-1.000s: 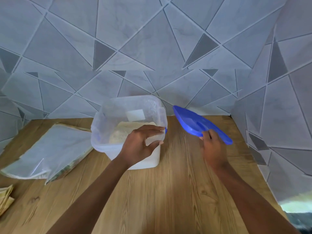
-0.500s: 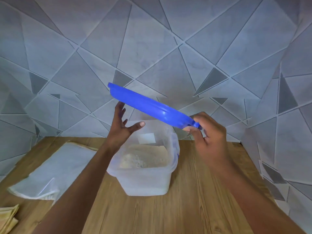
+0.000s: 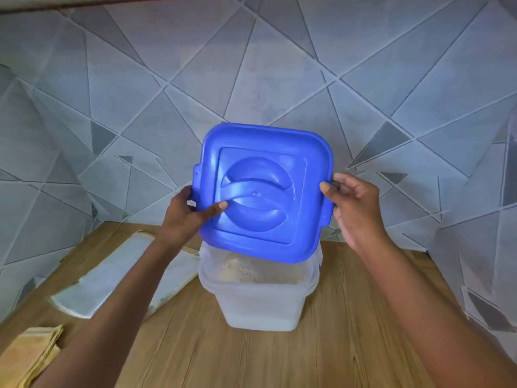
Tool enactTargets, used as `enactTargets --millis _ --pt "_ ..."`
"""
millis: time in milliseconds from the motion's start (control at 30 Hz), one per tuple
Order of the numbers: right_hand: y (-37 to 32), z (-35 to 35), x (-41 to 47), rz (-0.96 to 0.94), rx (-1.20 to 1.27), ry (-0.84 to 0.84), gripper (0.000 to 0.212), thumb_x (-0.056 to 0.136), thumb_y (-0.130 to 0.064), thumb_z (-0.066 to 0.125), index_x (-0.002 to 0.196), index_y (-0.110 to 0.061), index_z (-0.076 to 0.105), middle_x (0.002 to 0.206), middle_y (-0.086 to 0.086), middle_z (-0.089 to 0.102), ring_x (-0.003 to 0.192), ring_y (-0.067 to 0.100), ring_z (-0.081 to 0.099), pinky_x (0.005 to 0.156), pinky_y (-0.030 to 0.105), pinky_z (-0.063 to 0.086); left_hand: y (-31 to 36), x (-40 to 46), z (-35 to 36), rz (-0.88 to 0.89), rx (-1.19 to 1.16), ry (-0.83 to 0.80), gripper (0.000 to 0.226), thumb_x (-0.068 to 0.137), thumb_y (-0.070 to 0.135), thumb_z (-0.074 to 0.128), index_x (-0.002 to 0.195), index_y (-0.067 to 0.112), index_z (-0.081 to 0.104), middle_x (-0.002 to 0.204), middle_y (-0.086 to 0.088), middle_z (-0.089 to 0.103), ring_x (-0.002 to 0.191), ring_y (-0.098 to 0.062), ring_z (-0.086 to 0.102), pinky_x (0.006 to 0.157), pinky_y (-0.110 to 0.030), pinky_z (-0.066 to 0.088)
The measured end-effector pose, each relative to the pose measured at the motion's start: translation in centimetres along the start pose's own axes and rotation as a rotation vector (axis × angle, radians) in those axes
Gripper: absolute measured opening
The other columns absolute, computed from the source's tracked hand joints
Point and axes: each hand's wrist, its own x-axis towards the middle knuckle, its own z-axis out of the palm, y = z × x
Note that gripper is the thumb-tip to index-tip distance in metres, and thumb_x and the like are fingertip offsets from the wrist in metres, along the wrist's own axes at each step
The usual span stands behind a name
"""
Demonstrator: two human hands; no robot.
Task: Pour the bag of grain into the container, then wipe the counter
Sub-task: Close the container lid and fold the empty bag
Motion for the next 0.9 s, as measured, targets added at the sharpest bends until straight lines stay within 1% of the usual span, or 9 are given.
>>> enactTargets --millis 133,200,267,400,500,567,633,767,900 --pt "3.1 -0.3 2.4 0.178 -0.153 0.085 0.009 0.085 -0.012 0.077 0.088 -0.003 0.075 0.092 0.011 0.075 0.086 0.022 0.070 0.087 0.043 0.058 -0.5 0.0 0.6 -0.232 0.309 -0.048 0.087 0.042 0.083 0.075 0.090 0.010 0.066 0.084 -0.002 0.068 0.078 -0.025 0.067 0.067 -0.038 0.054" --pt "4.7 -0.5 3.1 0.270 -0.289 0.108 0.041 0.072 -0.035 0.084 0.067 0.001 0.066 0.074 0.009 0.063 0.072 0.018 0.060 0.072 0.040 0.052 -0.8 -0.1 1.2 -0.312 0.419 -0.063 0.094 0.047 0.086 0.074 0.093 0.005 0.063 0.089 -0.008 0.068 0.080 -0.028 0.068 0.069 -0.042 0.056" --pt "5.8 -0.6 3.2 0.345 -0.439 0.099 0.057 0.062 -0.049 0.085 0.047 -0.012 0.044 0.060 0.006 0.048 0.061 0.017 0.048 0.061 0.034 0.041 -1.2 -0.5 2.0 -0.347 0.512 -0.107 0.096 0.055 0.084 0.073 0.105 0.003 0.059 0.101 -0.010 0.066 0.091 -0.032 0.066 0.073 -0.040 0.054" --pt "6.7 -0.3 1.9 0.455 -0.676 0.078 0.053 0.078 -0.044 0.082 0.061 -0.019 0.038 0.063 0.000 0.045 0.057 0.019 0.047 0.048 0.027 0.033 -1.4 -1.9 3.0 -0.365 0.593 -0.146 0.087 0.073 0.072 0.071 0.123 0.003 0.054 0.107 -0.009 0.055 0.098 -0.031 0.055 0.082 -0.039 0.050" --pt "7.3 0.2 1.4 0.447 -0.811 0.086 0.047 0.079 -0.053 0.075 0.076 -0.015 0.049 0.086 0.006 0.057 0.080 0.028 0.057 0.057 0.031 0.041 -1.7 -2.4 3.4 -0.316 0.724 -0.133 0.079 0.066 0.083 0.062 0.108 0.016 0.055 0.112 -0.009 0.058 0.109 -0.034 0.058 0.091 -0.046 0.053" --pt "7.8 0.7 1.2 0.451 -0.934 0.048 0.057 0.082 -0.059 0.067 0.105 -0.007 0.060 0.113 0.015 0.062 0.107 0.035 0.058 0.082 0.038 0.049 -1.8 -2.5 3.6 -0.299 0.751 -0.125 0.076 0.069 0.080 0.061 0.107 0.016 0.057 0.113 -0.011 0.057 0.114 -0.035 0.056 0.093 -0.047 0.052" --pt "7.7 1.2 0.9 0.454 -1.036 0.013 0.068 0.088 -0.061 0.058 0.125 -0.004 0.056 0.132 0.020 0.054 0.126 0.040 0.047 0.096 0.041 0.041 -1.8 -2.7 3.8 -0.290 0.753 -0.103 0.074 0.072 0.076 0.062 0.111 0.013 0.059 0.118 -0.014 0.057 0.117 -0.036 0.055 0.093 -0.046 0.051" --pt "7.9 2.0 0.4 0.476 -1.039 -0.001 0.061 0.092 -0.057 0.057 0.124 -0.004 0.056 0.138 0.020 0.036 0.129 0.038 0.036 0.081 0.036 0.034 -2.4 -2.7 3.3 -0.294 0.717 -0.120 0.064 0.062 0.078 0.057 0.082 0.017 0.049 0.110 -0.015 0.060 0.113 -0.036 0.055 0.087 -0.045 0.051" --pt "8.0 2.5 0.1 0.468 -1.129 -0.017 0.051 0.094 -0.057 0.054 0.100 -0.007 0.056 0.130 0.019 0.037 0.127 0.038 0.033 0.093 0.040 0.039 -2.9 -2.6 2.7 -0.315 0.700 -0.165 0.082 0.044 0.088 0.047 0.080 0.014 0.053 0.102 -0.017 0.065 0.091 -0.034 0.064 0.079 -0.044 0.057"
